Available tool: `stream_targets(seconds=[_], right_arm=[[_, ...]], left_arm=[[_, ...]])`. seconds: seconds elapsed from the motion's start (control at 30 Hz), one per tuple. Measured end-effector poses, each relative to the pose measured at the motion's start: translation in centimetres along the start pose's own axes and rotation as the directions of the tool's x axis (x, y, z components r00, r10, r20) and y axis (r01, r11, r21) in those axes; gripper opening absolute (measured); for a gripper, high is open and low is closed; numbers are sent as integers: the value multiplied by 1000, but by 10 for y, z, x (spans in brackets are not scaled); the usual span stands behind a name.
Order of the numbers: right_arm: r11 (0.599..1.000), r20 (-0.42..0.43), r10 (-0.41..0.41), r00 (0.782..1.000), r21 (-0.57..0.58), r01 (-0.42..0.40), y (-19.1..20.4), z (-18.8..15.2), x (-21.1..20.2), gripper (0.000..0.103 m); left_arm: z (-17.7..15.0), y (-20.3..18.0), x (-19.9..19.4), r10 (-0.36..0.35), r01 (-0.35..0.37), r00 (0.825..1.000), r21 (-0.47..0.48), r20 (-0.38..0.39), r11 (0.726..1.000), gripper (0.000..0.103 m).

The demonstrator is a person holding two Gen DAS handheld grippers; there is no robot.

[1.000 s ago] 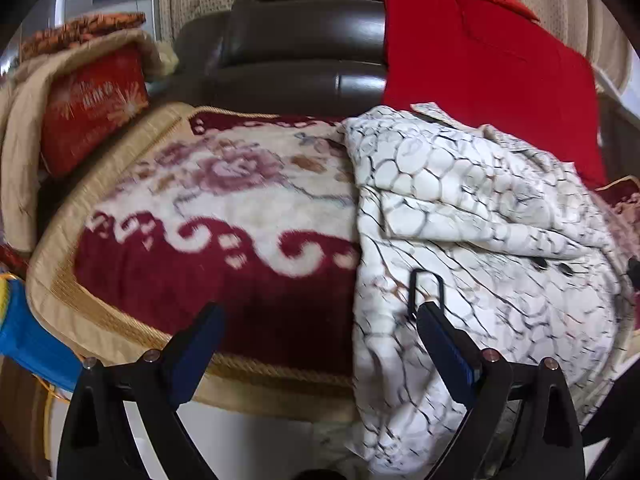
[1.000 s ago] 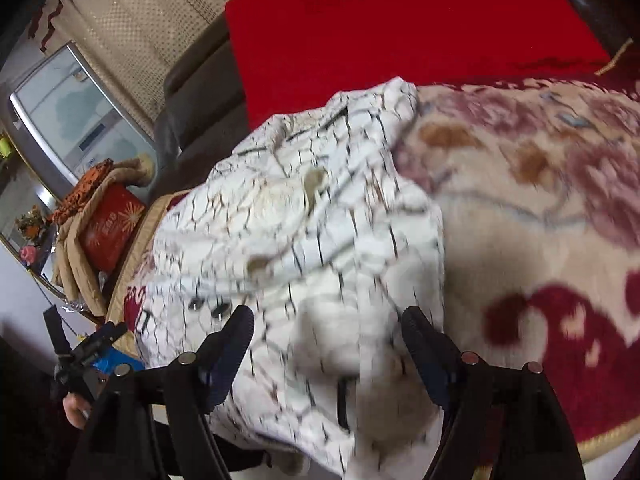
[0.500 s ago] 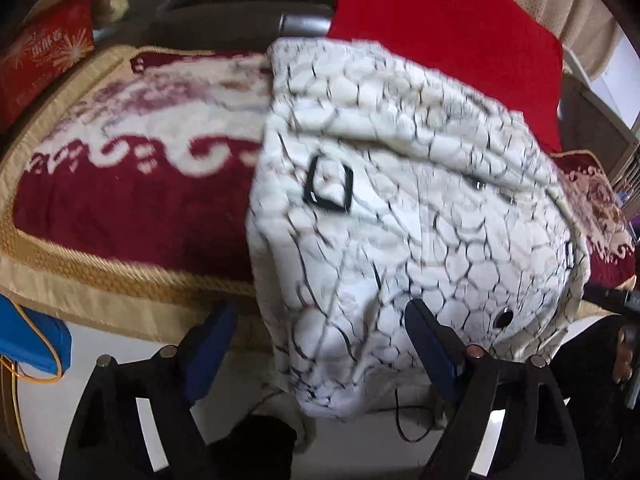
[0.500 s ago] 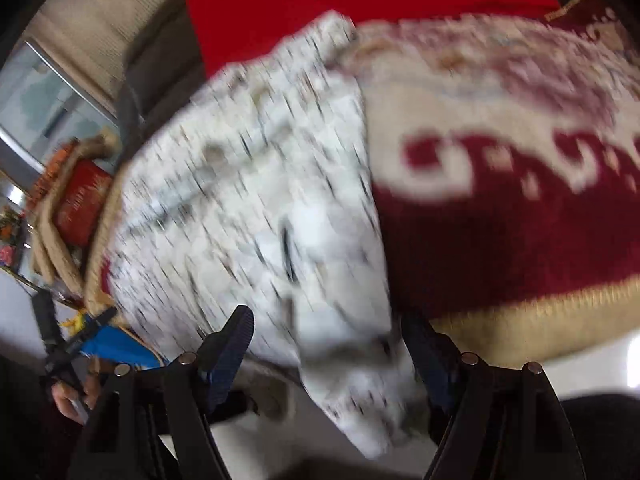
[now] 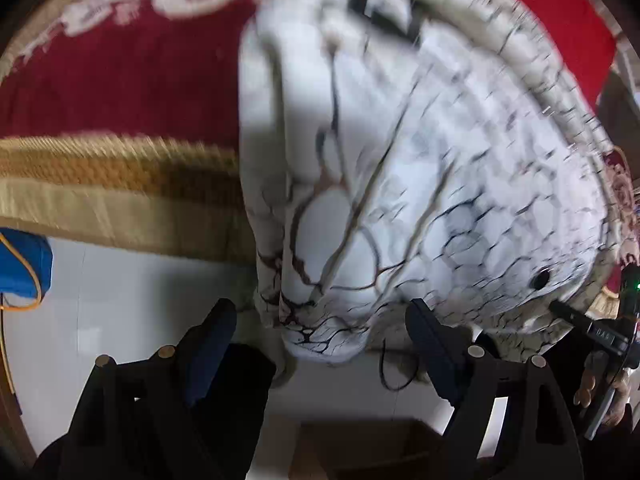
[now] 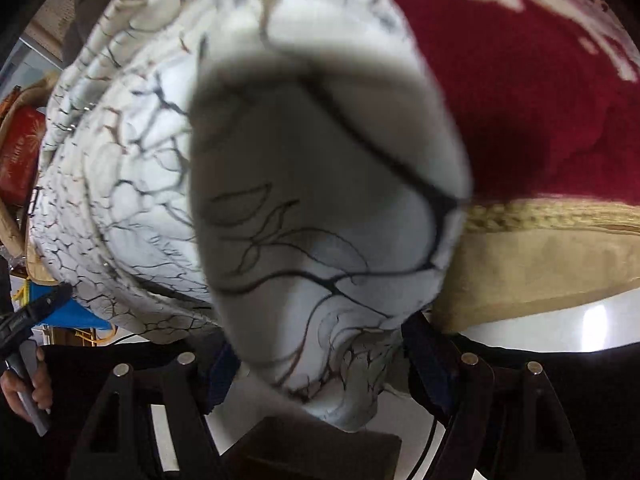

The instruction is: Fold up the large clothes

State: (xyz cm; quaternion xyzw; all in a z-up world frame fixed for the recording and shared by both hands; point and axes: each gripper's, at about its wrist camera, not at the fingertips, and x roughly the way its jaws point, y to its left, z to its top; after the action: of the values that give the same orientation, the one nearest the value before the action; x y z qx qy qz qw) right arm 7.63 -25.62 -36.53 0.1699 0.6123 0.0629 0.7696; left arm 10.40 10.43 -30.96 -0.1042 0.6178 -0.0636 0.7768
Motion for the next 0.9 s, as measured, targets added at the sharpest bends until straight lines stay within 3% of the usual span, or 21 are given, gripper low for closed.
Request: stream_targets(seconds=[0.13,0.23,0.3,0.33,0.4,0.43,0.47,0.6,0.7,0.77,0.83,0.9], right_arm=[[999,-23,4,1000,54,-2,-9,2,20,80],[1000,10,5,1000,30,-5,-11,0,24,78],[999,17,40,999,15,-40,-11,-1,22,55],[998,12,67,998,10,-67,-11,-2,21,37],[997,12,82,997,-15,-82,-6,-5,16,30],[996,10,83,996,-29,-83,-4,-7,14,19],[993,5,103,995,-52,-103,0,-11,10,16],[954,-1,231,973,-194,-227,32,-28,-22,13],[886,-2,386,922,-278,-371,57,-38,-58,13],[833,9,485,875,-308,-459,69,-37,-83,13],[776,47,579,814,-339,-532,75,-28,-112,13],[723,107,656,747,-372,-582,77,-11,-141,13]], left_arm=[[6,9,14,-32,30,999,-42,-44,999,87],[7,16,22,-45,41,997,-59,-58,997,86],[9,18,21,-47,45,998,-57,-29,997,83],[10,18,17,-63,62,998,-53,-7,997,76],[11,18,11,-92,92,996,-40,14,995,40],[10,18,10,-92,92,996,-36,17,995,34],[10,18,10,-93,94,995,-33,19,995,25],[5,20,6,-132,132,991,-14,23,991,14],[5,21,5,-151,151,988,-14,20,988,14],[7,25,6,-173,174,985,-39,8,984,14],[14,37,12,-156,155,988,-60,-5,986,30],[14,41,17,-126,124,992,-68,-24,990,68]])
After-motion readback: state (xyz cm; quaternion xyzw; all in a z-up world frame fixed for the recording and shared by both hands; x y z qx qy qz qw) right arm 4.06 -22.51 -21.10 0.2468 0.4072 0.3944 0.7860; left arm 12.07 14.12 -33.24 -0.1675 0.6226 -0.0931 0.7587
